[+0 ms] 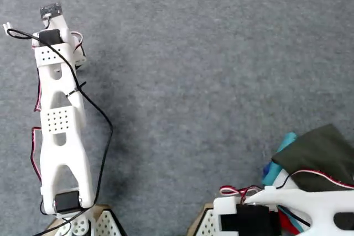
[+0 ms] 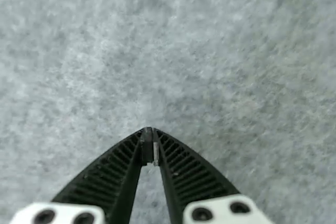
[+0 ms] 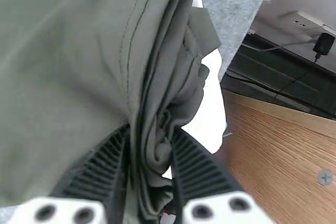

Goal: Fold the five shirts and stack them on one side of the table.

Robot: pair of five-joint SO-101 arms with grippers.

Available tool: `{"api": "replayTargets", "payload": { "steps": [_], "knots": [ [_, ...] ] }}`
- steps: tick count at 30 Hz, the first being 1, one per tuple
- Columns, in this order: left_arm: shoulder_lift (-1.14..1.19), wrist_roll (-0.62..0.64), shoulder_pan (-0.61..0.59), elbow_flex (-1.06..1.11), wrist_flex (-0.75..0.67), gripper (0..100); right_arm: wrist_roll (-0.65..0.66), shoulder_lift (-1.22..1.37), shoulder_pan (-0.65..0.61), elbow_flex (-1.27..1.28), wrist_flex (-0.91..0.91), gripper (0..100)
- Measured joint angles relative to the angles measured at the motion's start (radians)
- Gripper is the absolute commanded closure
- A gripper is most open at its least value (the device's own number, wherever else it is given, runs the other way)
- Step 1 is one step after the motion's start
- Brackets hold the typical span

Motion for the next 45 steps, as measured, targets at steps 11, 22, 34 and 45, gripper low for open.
{"api": "replayTargets", "payload": {
  "steps": [11, 22, 34, 45],
  "knots": [
    [-0.092, -0.02, -0.003, 0.0, 0.061, 98, 0.115, 0.0, 0.021, 0.0, 0.0, 88.7],
    [-0.095, -0.146, -0.003, 0.0, 0.08, 98, 0.212, -0.005, 0.031, -0.089, 0.124, 80.3],
    [-0.229, -0.178, -0.115, 0.0, 0.08, 98, 0.005, -0.187, -0.29, -0.206, 0.235, 99.3],
    [-0.601, -0.247, -0.157, 0.27, 0.08, 98, -0.232, -0.417, -1.157, -0.164, 0.052, 99.3]
  ]
}}
